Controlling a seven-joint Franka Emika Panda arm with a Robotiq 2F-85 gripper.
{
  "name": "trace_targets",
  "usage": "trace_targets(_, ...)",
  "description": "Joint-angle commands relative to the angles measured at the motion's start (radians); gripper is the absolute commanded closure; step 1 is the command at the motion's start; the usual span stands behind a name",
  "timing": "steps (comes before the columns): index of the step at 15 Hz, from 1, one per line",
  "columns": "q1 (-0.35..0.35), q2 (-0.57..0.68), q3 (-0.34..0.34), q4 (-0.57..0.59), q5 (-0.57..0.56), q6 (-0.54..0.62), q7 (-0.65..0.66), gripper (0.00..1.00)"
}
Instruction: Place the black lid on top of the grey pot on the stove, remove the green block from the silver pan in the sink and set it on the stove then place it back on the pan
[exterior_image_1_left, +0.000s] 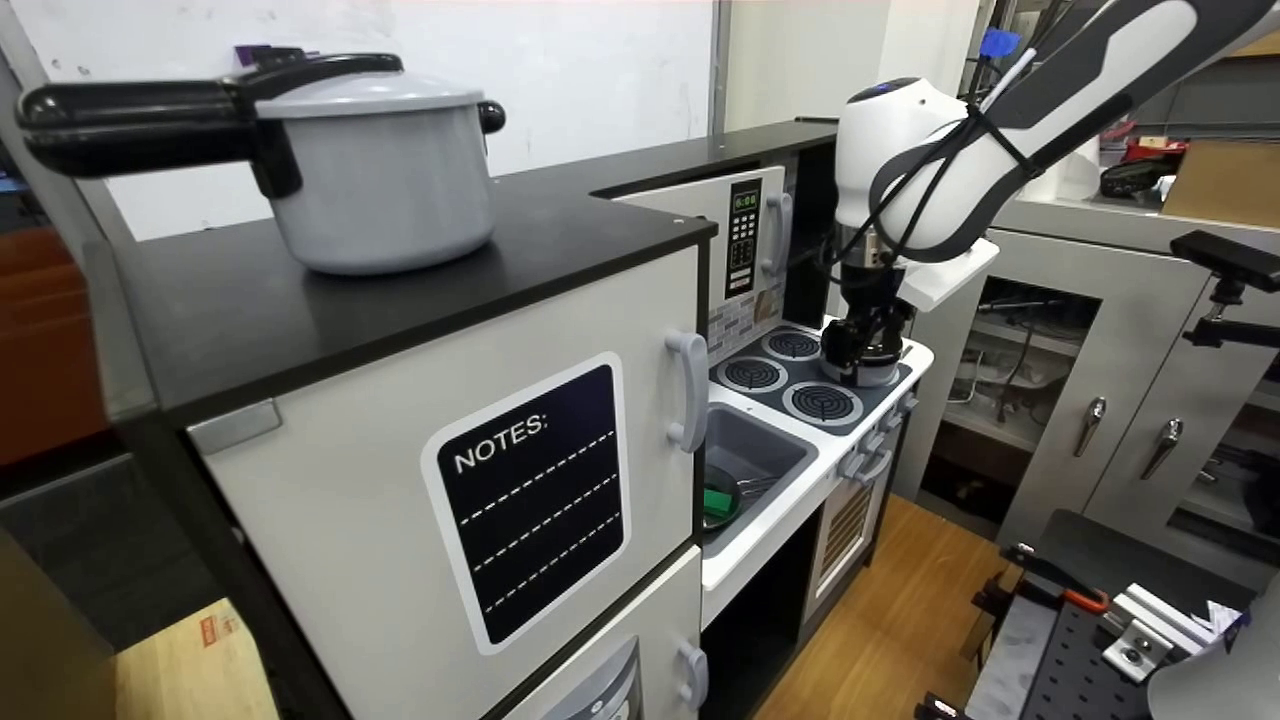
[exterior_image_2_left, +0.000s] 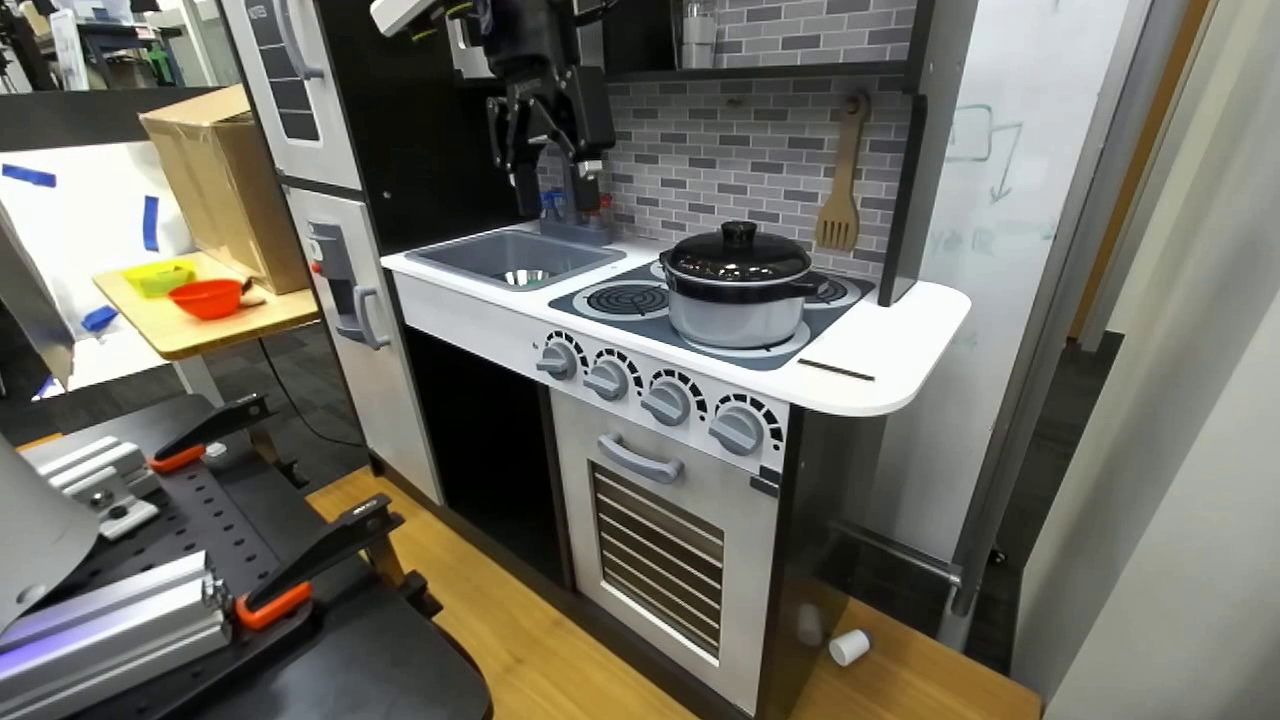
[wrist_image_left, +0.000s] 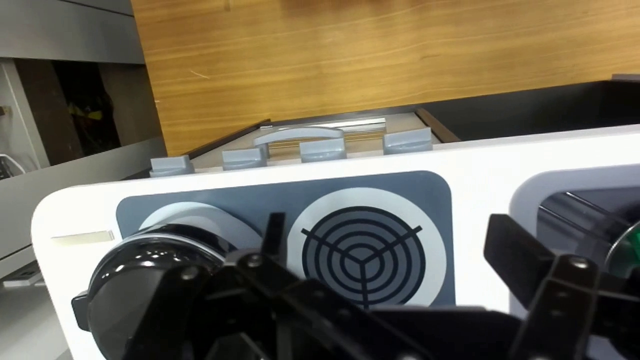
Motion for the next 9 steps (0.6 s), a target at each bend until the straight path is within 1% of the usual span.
trace_targets(1,0.001,-0.018,0.010,-0.017,-0.018,0.021,-0.029,0.00)
trace_targets(9,0.036,-0.021,0.042,-0.015,-0.016,0.040,-0.084,0.00)
